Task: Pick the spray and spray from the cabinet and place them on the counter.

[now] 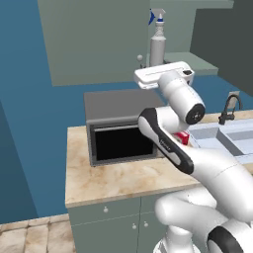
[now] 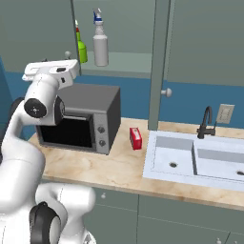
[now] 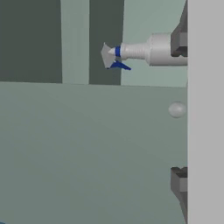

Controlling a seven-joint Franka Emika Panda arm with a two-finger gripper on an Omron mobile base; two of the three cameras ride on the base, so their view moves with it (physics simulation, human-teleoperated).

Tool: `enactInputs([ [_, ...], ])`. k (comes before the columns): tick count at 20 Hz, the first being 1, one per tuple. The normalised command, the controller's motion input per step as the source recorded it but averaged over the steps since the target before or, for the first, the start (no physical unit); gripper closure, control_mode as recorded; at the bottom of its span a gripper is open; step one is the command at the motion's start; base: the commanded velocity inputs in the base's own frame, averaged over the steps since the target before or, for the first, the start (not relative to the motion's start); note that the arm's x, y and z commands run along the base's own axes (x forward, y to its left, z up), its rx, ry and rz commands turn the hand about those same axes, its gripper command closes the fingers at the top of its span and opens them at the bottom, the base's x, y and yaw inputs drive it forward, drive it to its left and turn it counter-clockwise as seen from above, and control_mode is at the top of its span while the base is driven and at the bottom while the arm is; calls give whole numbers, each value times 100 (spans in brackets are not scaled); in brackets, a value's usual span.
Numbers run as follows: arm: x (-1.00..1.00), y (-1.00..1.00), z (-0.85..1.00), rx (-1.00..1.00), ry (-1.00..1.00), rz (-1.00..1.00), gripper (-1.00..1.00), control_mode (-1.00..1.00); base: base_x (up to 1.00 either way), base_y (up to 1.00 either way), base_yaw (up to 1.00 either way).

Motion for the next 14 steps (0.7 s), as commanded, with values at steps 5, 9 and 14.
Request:
enactInputs([
  [5,22,0,-3,0,-3,0,-100,-100,0,0,0],
  [9,21,1,-7,0,-3,0,-100,-100,0,0,0],
  [14,19,5,-6,0,-2,0,-100,-100,0,0,0],
])
